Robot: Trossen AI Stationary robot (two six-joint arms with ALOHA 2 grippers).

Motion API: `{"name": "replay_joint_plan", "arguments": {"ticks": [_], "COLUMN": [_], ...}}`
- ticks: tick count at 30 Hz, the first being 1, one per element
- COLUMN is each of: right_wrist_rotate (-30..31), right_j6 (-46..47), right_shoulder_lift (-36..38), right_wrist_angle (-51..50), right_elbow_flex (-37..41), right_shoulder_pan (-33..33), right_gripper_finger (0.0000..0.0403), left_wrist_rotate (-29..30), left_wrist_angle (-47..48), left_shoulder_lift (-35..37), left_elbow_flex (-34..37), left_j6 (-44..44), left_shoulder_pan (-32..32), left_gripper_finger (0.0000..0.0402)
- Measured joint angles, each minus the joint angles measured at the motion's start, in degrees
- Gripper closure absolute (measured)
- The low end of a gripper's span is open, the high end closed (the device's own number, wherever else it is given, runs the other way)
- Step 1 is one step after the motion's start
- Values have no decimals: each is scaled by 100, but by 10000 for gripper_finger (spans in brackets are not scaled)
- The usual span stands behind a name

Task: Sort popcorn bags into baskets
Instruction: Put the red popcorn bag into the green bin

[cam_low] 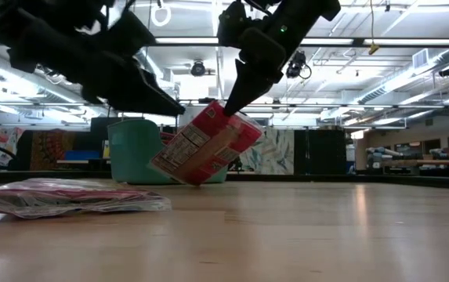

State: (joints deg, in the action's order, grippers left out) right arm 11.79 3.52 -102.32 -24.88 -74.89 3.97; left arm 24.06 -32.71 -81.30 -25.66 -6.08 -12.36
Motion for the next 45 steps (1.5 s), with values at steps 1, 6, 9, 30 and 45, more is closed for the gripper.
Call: {"name": "replay_joint_plan", "arguments": {"ticks": [1,6,9,30,45], "right_wrist_rotate": [-29,-148,-175,-763,889], "right_j6": [1,108,180,530,685], "right_shoulder_lift": [0,0,0,65,1542], "right_wrist_angle": [-3,30,48,11,-1529], "right_elbow_flex": [0,0,0,-2,-2], "right_shoulder_pan": [0,2,0,2,219], "right_gripper_finger": [402,402,402,368,319], "left_wrist_rotate": [173,527,531,917,699], "left_wrist_angle": [-1,-11,-2,424,4037], "left_shoulder_lift": [-108,-663,-986,-1364,-587], "left_elbow_flex": [-53,-360,-527,-856,-2714], "left_j6": [-69,-435,-553,-107,754], "left_shoulder_pan": [2,4,7,138,607], "left_gripper_finger": [121,120,122,381,373]}}
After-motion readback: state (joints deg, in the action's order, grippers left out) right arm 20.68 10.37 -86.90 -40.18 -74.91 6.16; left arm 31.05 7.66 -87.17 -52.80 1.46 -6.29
